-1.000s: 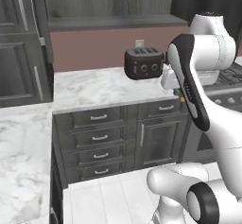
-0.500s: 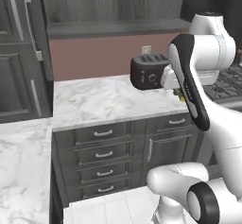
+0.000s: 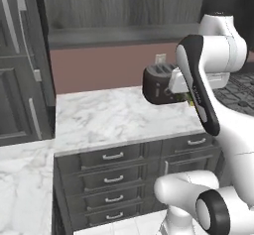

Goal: Pick up the sponge and sponge from the sink, and place them back in the cabinet, and close the cabinet doors.

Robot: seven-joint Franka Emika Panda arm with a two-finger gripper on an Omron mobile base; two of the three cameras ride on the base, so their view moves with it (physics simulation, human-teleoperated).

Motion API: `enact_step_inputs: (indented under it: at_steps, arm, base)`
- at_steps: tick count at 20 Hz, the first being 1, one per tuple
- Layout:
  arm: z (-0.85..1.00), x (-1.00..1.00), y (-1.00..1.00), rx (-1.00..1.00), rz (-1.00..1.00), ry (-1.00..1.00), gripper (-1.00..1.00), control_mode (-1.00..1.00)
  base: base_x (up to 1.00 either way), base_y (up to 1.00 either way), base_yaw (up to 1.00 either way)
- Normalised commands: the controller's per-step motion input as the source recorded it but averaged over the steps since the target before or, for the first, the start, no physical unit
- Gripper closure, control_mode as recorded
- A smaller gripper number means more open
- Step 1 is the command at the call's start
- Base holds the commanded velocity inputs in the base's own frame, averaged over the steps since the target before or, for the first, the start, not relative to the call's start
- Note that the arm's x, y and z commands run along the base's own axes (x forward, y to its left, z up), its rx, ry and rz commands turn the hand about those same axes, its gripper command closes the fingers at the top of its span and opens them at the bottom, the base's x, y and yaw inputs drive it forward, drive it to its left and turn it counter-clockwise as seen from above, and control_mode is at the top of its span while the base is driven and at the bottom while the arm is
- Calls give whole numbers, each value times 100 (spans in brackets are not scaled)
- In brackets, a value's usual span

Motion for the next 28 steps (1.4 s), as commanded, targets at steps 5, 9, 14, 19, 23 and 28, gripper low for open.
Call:
enact_step_inputs:
  at_steps: [5,9,14,19,23,28]
  arm:
    - [0,0,0,0,0,0,100,100]
    - [0,0,0,0,0,0,100,100]
    - [0,0,0,0,0,0,100,100]
    - [0,0,0,0,0,0,100,100]
    - [0,0,0,0,0,0,100,100]
    - [0,0,0,0,0,0,100,100]
  base:
    - [52,-1,0]
    - [54,-4,0]
    - [51,-8,0]
    - [49,-9,0]
    - [37,-12,0]
    - [31,-8,0]
